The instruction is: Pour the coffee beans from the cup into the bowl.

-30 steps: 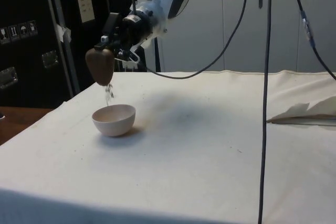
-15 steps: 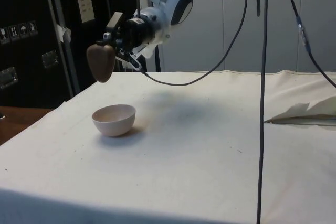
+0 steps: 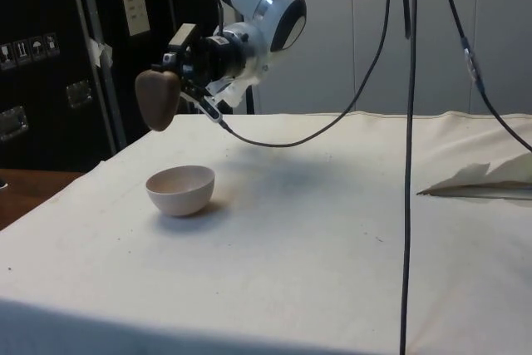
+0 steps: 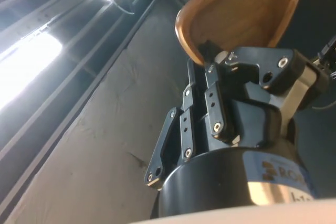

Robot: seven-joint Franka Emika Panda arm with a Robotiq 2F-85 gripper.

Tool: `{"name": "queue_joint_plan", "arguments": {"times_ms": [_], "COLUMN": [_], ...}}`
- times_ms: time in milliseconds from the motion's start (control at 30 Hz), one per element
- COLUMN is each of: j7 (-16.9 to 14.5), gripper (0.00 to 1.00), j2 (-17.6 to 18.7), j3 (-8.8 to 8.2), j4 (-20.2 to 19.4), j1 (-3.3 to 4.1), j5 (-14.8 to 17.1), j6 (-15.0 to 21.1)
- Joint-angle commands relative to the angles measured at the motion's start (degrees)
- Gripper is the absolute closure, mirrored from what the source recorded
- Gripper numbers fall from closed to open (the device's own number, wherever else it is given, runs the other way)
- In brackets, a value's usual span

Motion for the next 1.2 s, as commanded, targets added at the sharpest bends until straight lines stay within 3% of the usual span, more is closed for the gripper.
{"name": "queue_joint_plan", "arguments": {"times_ms": [0,733,1000,1167], "j7": [0.2,-0.6,-1.0,-1.3], "gripper": [0.97,0.97,0.97,0.97], "j2": [0.3,0.2,1.1,1.1], "j3": [0.17,-0.11,-0.29,-0.63], "j4": [0.3,-0.1,0.3,0.2], "j1": [-0.23,0.0,-0.4,-0.11], "j5": [0.3,0.3,0.4,0.4], "j6": [-0.4,-0.6,-1.9,-2.1]}}
